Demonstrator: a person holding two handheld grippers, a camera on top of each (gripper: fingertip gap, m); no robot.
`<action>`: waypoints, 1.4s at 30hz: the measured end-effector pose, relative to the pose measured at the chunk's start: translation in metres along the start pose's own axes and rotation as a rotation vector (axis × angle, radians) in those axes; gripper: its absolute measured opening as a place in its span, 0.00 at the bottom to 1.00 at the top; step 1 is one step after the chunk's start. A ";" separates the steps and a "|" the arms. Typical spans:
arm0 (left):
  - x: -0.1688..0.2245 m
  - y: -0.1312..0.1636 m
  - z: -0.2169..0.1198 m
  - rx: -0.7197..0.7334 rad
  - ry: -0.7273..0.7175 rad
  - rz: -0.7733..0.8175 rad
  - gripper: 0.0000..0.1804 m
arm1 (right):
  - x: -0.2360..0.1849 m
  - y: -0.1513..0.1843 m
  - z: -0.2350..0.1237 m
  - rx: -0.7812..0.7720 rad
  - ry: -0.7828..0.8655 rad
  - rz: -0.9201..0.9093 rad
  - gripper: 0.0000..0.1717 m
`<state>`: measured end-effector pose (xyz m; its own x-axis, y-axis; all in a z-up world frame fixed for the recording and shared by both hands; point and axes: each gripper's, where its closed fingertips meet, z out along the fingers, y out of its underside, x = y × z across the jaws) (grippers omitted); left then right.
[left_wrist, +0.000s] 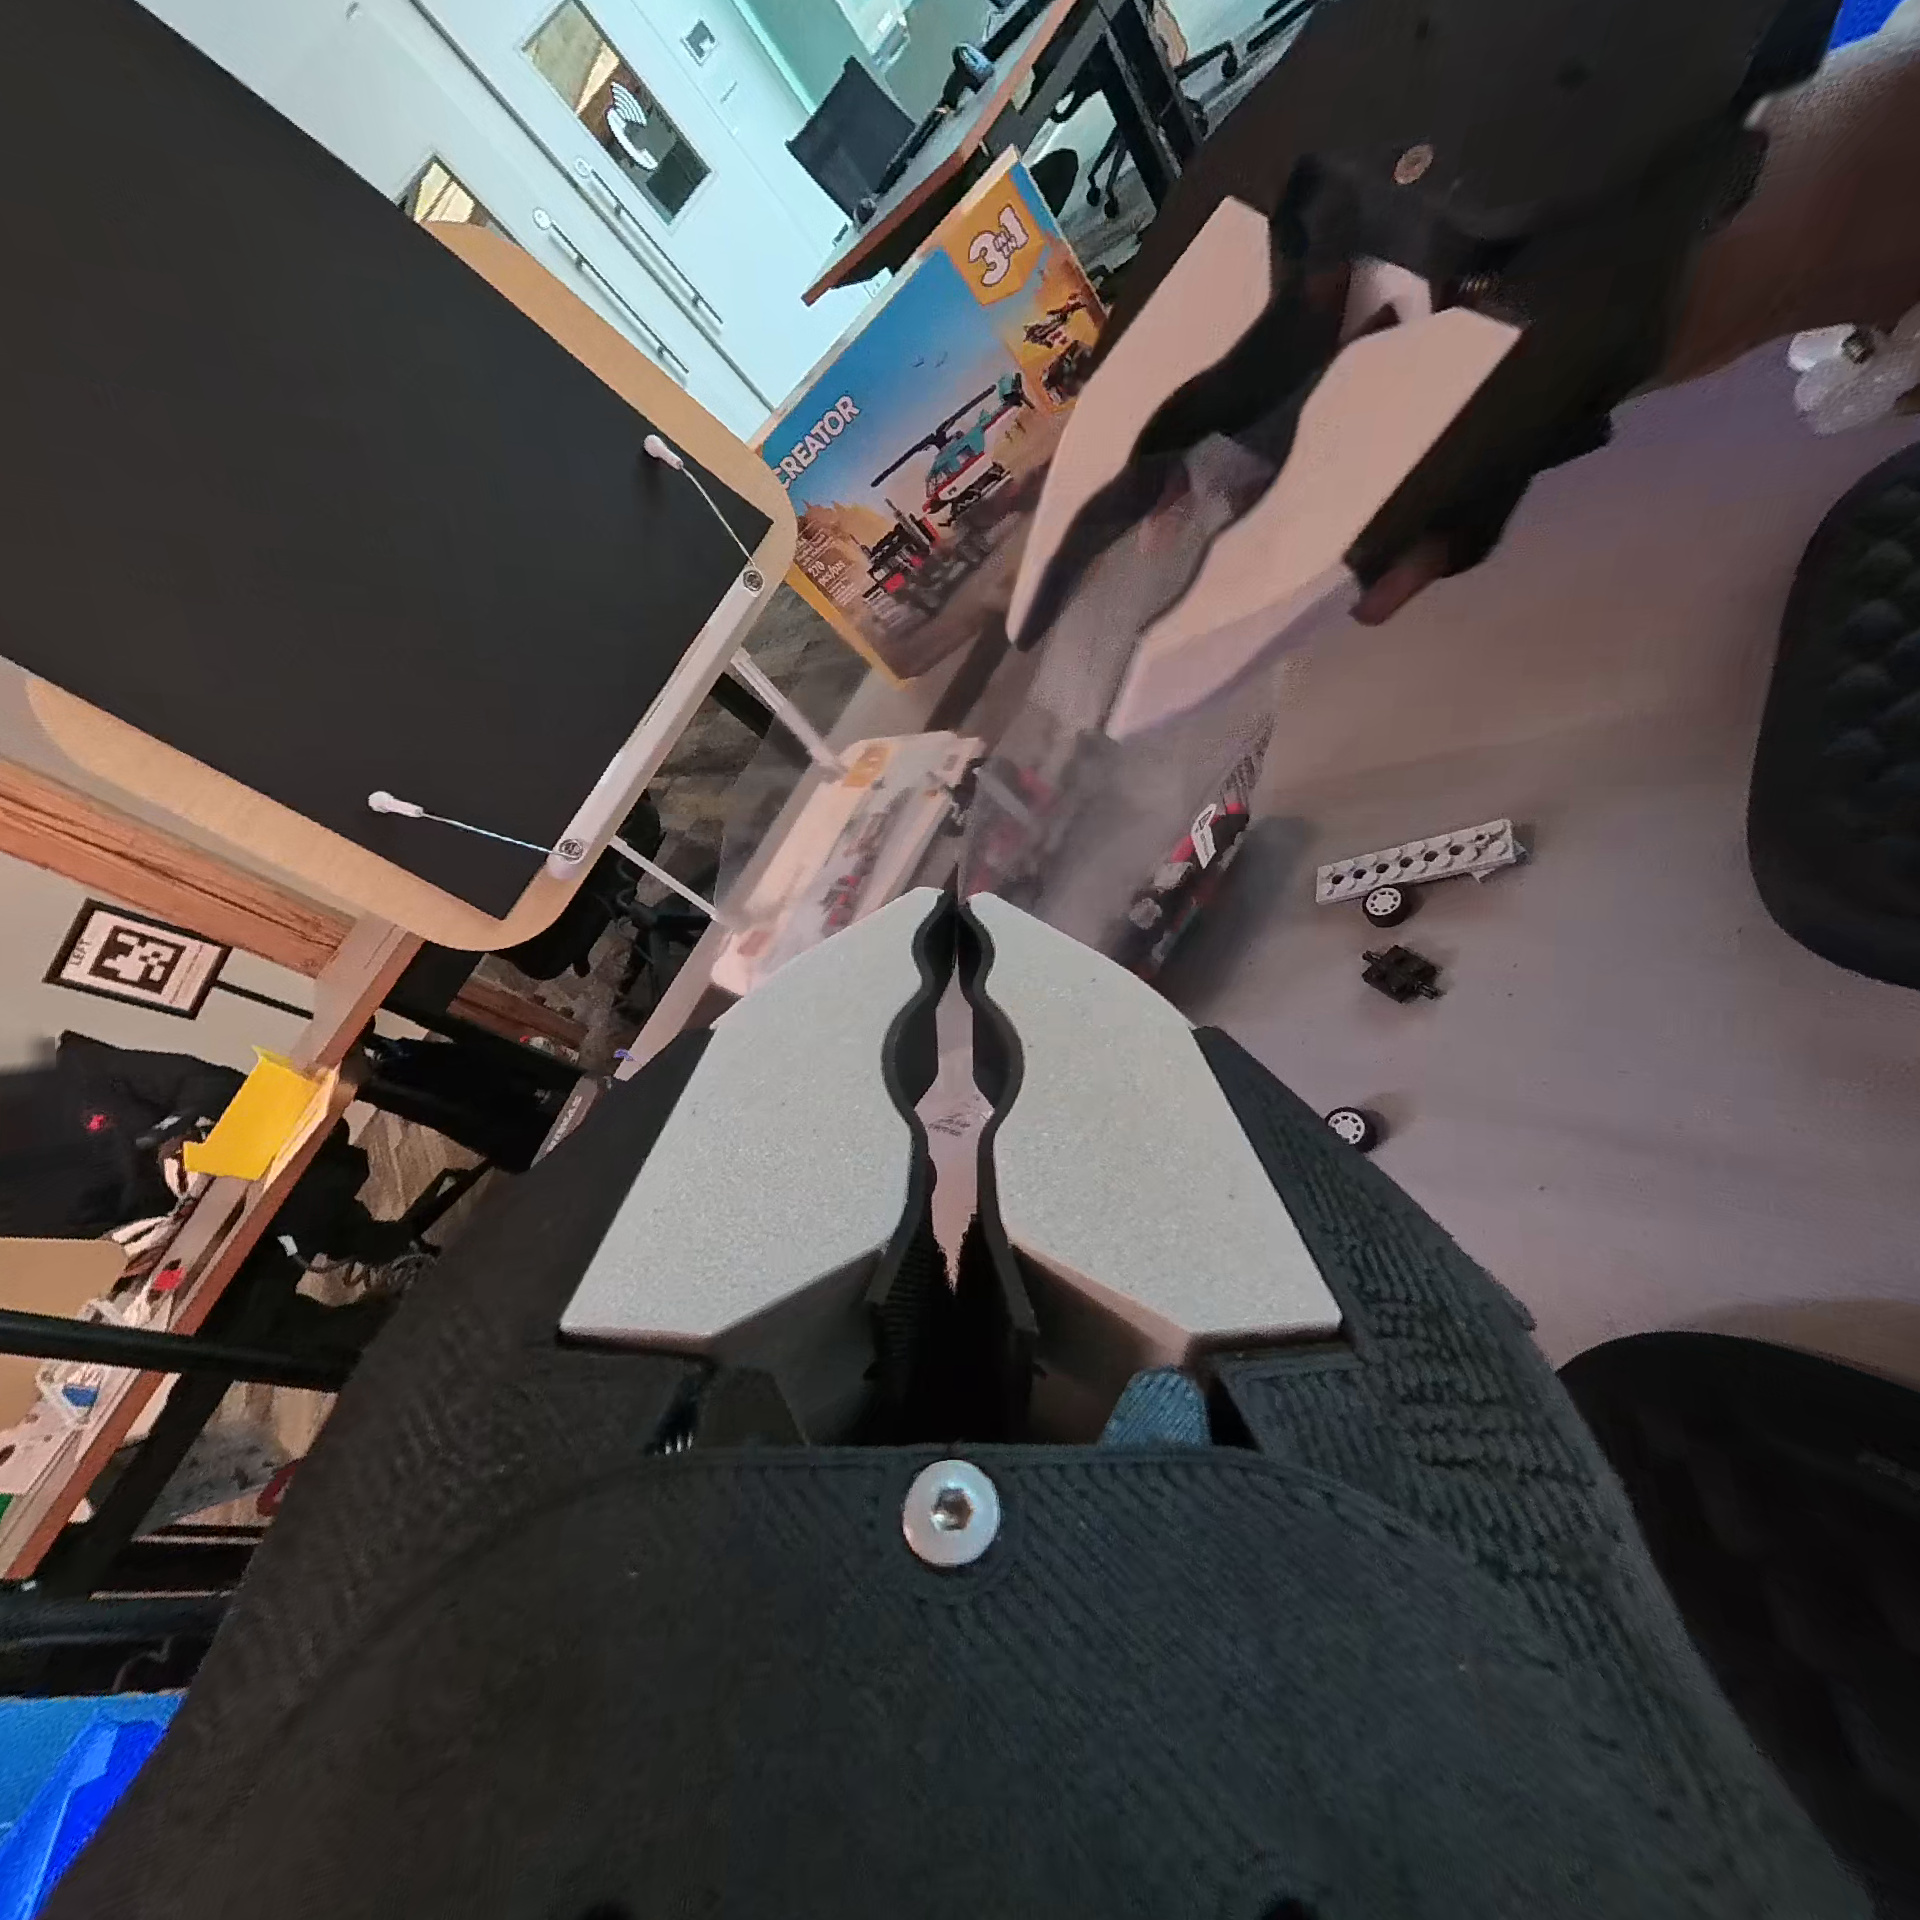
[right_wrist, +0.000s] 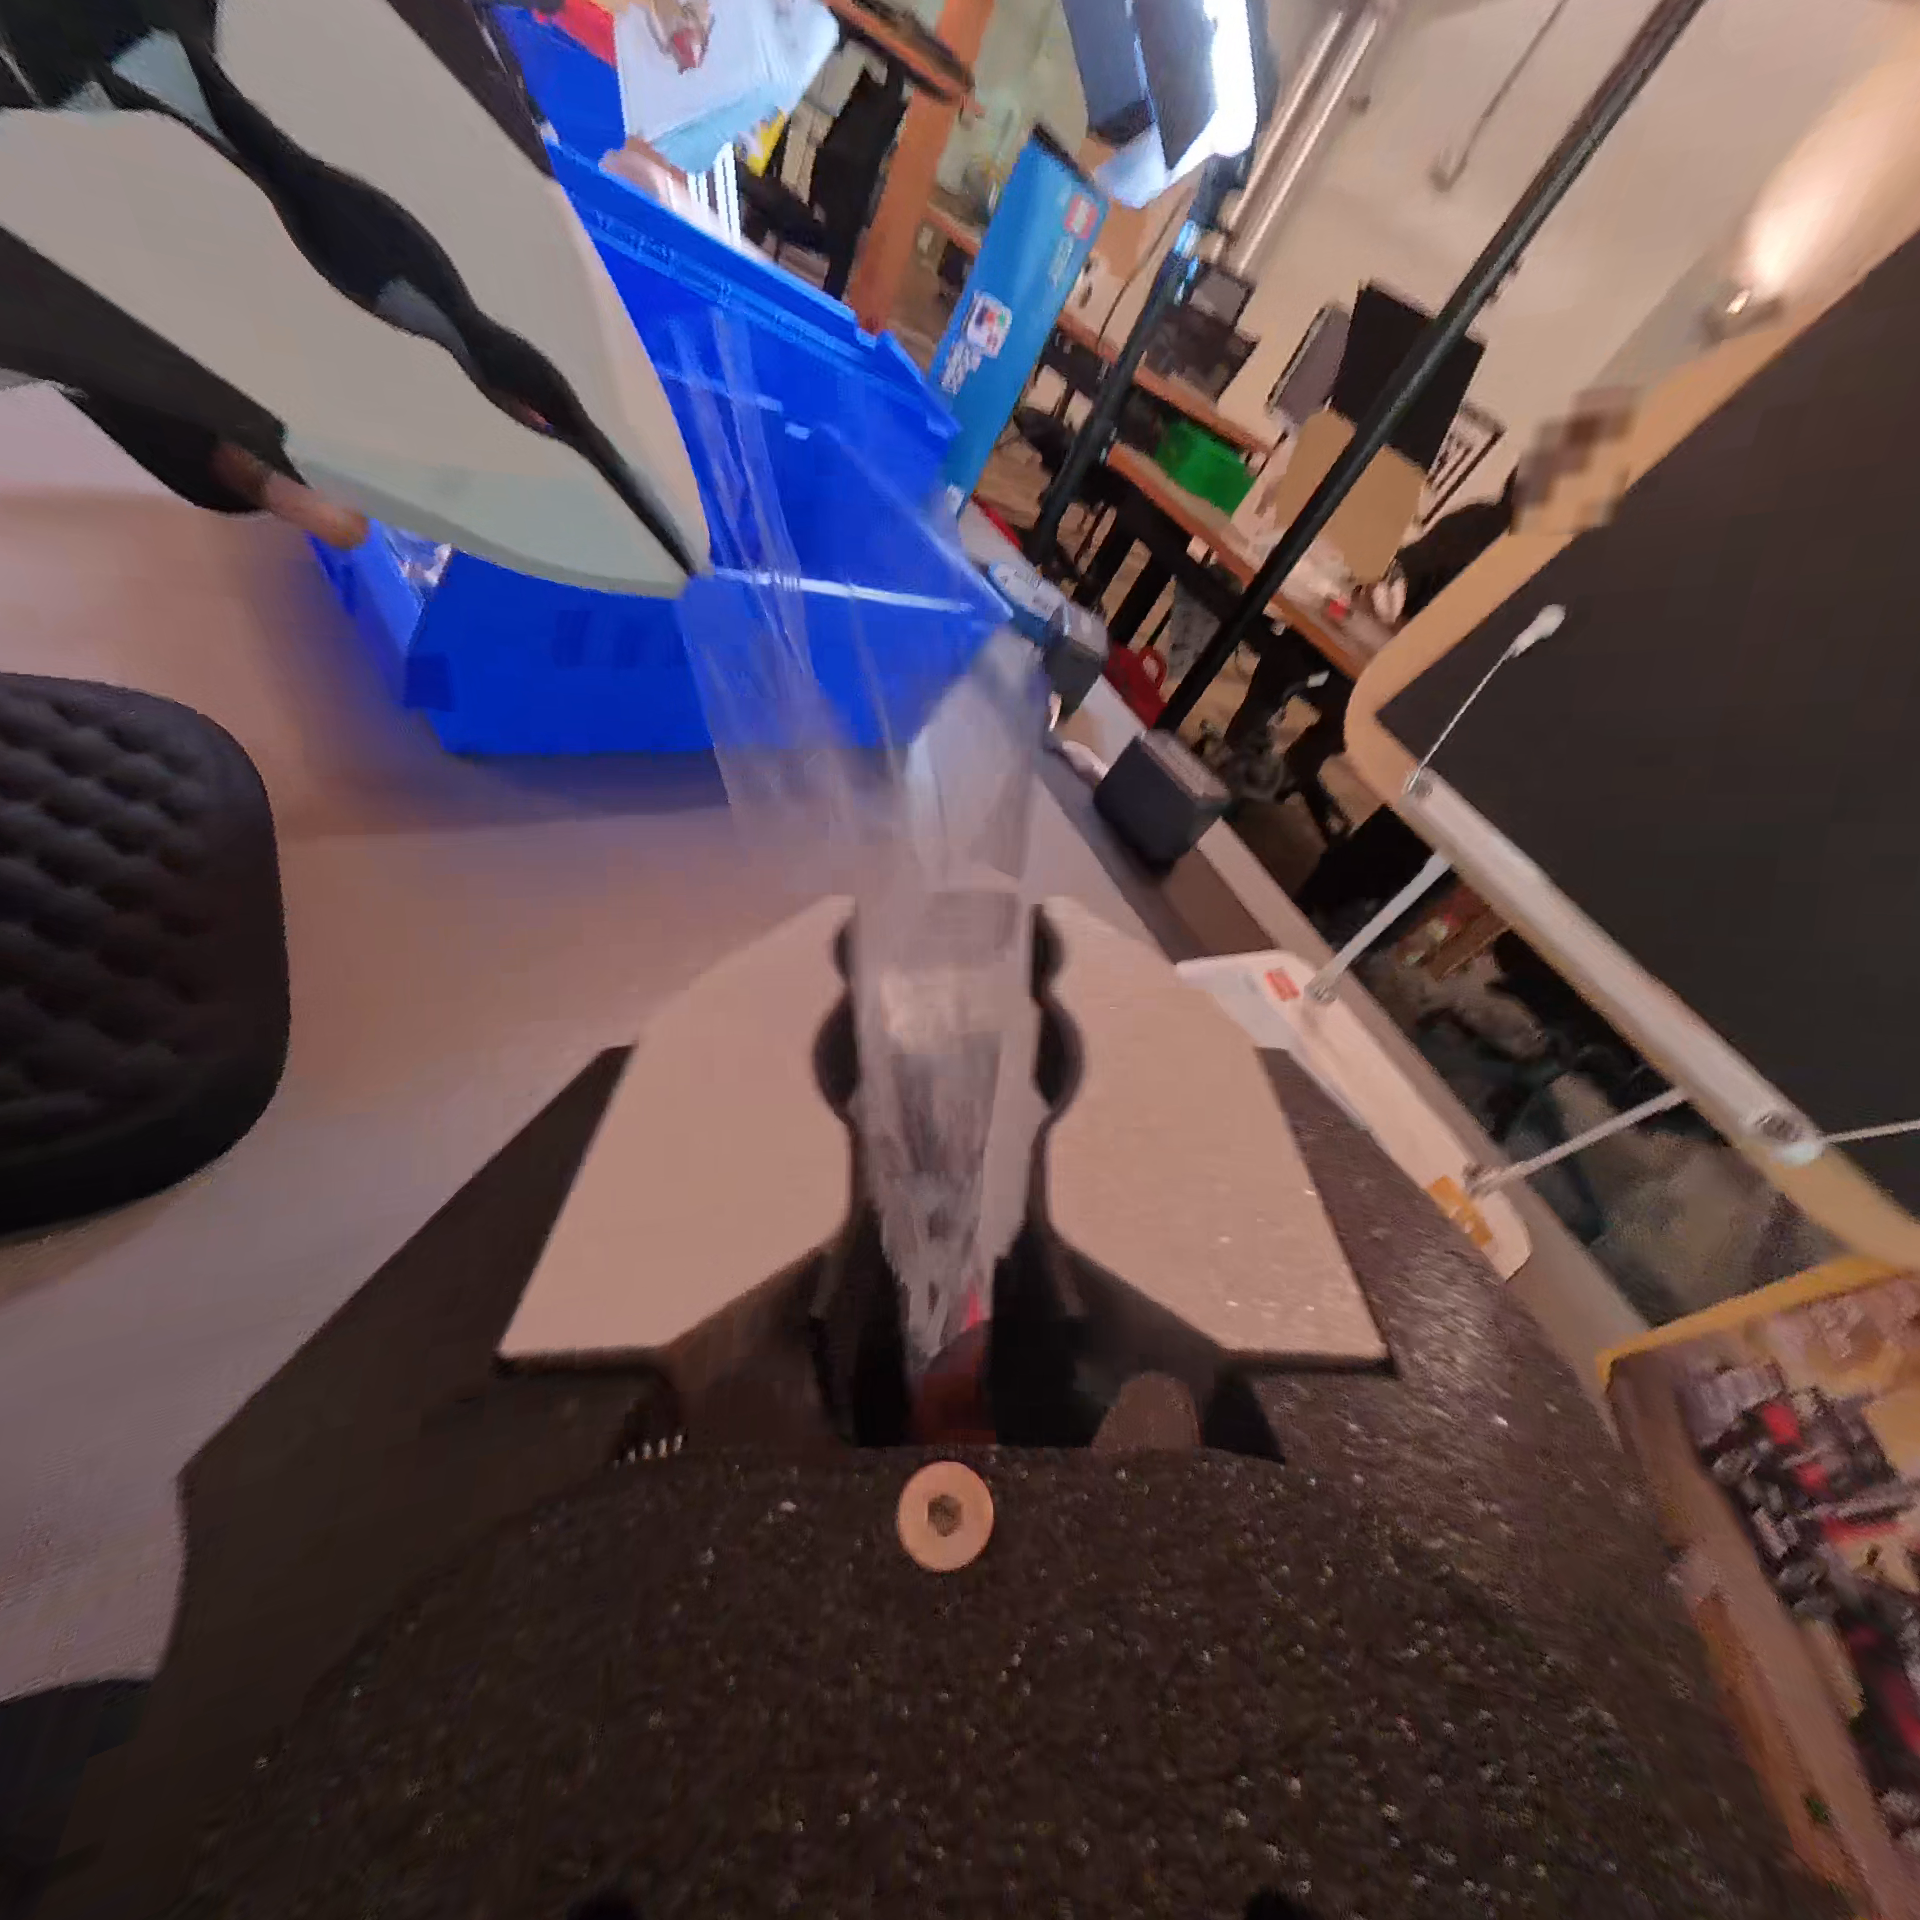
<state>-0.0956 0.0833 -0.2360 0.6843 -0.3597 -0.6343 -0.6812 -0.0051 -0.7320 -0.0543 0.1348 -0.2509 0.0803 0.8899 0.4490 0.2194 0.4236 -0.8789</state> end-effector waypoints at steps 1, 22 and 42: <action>0.000 0.000 -0.001 0.005 -0.002 -0.004 0.00 | 0.000 -0.005 0.000 0.030 0.009 -0.009 0.11; -0.115 0.001 0.019 -0.029 -0.253 -0.108 0.00 | 0.019 0.006 -0.014 0.053 0.106 0.092 0.22; -0.312 0.020 -0.101 -0.269 -0.742 -0.059 0.00 | 0.014 0.025 -0.016 0.035 0.076 0.218 0.22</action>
<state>-0.3491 0.1008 -0.0275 0.6517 0.3636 -0.6657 -0.6129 -0.2646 -0.7446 -0.0318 0.1547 -0.2641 0.1953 0.9463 0.2575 0.1555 0.2294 -0.9608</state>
